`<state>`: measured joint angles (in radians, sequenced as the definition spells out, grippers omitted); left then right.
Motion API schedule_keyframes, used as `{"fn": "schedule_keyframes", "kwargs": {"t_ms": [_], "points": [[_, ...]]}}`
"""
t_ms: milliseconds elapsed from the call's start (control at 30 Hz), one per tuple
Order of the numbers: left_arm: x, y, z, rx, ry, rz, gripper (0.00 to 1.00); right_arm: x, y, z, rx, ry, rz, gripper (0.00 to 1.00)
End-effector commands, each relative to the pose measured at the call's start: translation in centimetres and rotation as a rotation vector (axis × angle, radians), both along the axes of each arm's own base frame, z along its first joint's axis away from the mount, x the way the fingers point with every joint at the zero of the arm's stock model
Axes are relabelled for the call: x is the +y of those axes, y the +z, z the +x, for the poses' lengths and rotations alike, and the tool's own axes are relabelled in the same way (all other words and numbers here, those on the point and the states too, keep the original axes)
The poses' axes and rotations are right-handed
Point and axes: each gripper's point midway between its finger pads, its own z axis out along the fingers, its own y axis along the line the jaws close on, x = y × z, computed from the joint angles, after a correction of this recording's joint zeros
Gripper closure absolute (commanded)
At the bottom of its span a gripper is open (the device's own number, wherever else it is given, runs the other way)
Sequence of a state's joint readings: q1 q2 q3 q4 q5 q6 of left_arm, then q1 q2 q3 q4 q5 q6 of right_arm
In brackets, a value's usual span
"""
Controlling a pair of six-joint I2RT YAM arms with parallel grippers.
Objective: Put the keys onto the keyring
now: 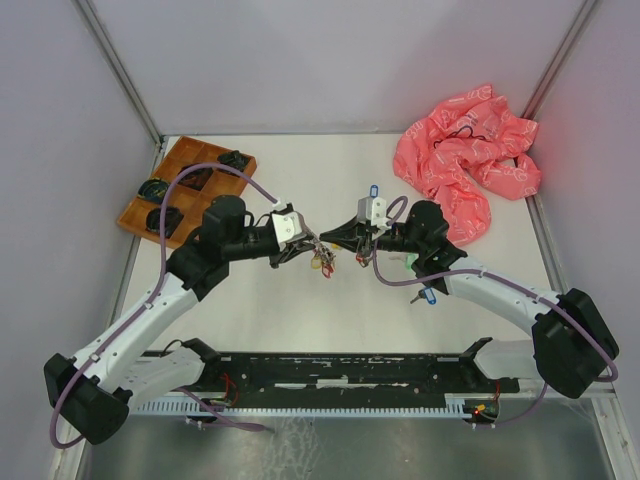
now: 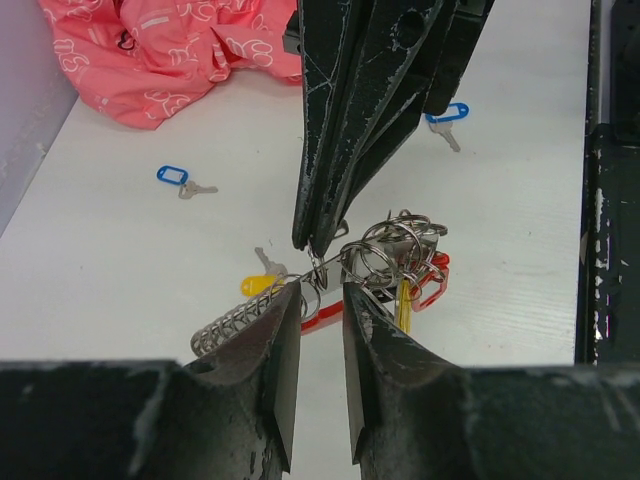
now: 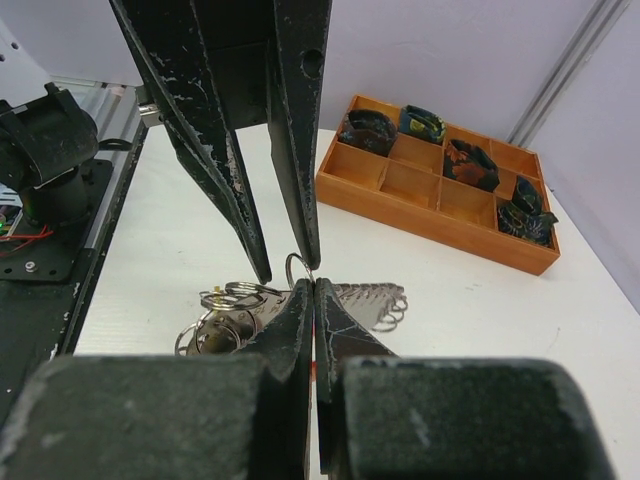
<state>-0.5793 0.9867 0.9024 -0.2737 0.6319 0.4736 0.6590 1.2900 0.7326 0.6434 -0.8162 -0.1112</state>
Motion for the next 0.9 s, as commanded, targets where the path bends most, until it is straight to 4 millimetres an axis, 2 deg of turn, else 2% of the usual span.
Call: {"fn": "schedule_keyframes", "kwargs": {"t_ms": [0, 133, 433, 633, 867], "points": [[-0.3, 1.3, 0.1, -0.029, -0.003, -0.046, 0.69, -0.2, 3.2, -0.3, -0.079, -0.007, 0.076, 0.99], [-0.1, 1.5, 0.5, -0.041, 0.023, -0.052, 0.69, -0.2, 3.2, -0.4, -0.081, 0.0, 0.076, 0.99], [-0.5, 1.9, 0.9, -0.043, 0.025, -0.081, 0.76, 0.0, 3.4, -0.8, -0.074, 0.028, 0.083, 0.99], [-0.7, 1.6, 1.0, -0.028, 0.023, -0.082, 0.83, 0.1, 3.7, -1.1, -0.068, 0.048, 0.094, 0.99], [-0.9, 1.1, 1.1, -0.006, 0.016, -0.075, 0.83, 0.2, 4.2, -1.3, -0.066, 0.062, 0.115, 0.99]]}}
